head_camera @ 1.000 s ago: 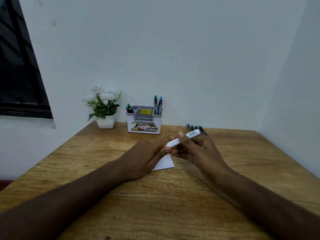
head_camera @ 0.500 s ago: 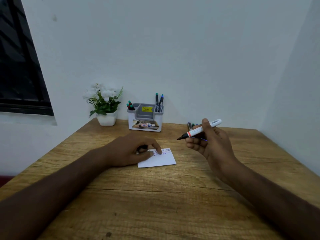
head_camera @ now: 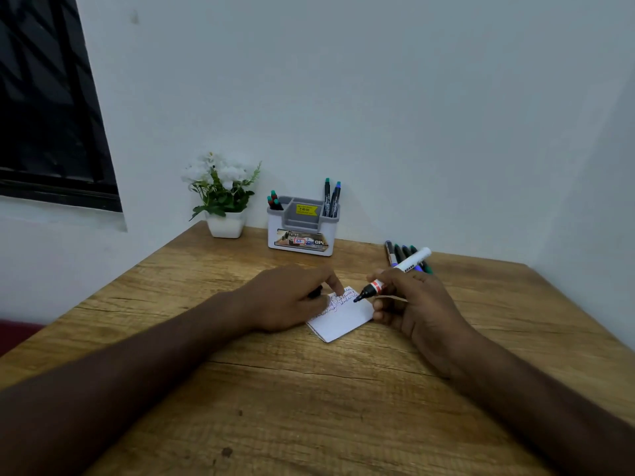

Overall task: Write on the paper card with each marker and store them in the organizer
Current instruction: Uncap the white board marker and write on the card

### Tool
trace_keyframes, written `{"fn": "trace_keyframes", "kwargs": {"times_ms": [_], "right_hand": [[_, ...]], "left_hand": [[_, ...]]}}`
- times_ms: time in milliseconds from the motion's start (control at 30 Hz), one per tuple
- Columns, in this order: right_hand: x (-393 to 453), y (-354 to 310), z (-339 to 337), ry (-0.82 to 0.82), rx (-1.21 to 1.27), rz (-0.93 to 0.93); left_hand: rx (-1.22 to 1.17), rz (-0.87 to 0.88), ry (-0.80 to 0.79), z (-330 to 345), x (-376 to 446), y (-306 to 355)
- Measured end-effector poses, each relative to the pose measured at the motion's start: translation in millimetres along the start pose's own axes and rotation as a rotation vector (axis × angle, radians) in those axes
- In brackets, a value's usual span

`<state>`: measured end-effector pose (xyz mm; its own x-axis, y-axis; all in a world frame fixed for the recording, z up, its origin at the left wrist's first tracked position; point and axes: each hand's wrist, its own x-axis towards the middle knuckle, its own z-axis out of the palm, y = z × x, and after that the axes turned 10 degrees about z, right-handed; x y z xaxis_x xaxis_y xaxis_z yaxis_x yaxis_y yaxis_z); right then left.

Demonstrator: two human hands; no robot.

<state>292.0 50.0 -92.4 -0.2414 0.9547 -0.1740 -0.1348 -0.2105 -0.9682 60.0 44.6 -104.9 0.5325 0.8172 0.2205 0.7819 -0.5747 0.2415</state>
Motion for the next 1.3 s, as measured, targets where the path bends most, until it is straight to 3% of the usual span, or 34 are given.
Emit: {"fn": "trace_keyframes", "kwargs": {"times_ms": [100, 467, 767, 933, 1133, 1300], "right_hand": [[3, -2, -3, -0.007, -0.005, 0.066], [-5, -3, -3, -0.063, -0.066, -0.078], [-9, 6, 1, -0.208, -0.153, -0.059], [-12, 12, 5, -0.024, -0.591, -0.232], [-6, 16, 6, 0.051, -0.680, -0.223], [-6, 18, 8, 0.040, -0.765, -0.247]], "left_hand": [[0.031, 0.068, -0.067, -15, -9, -14], [0.116, -0.020, 0.177, 11, 1, -6], [0.003, 0.145, -0.068, -8, -5, -23], [-0.002, 0.156, -0.059, -6, -2, -26], [0.201, 0.224, -0.025, -13, -6, -25], [0.226, 0.260, 0.023, -11, -6, -29]]}}
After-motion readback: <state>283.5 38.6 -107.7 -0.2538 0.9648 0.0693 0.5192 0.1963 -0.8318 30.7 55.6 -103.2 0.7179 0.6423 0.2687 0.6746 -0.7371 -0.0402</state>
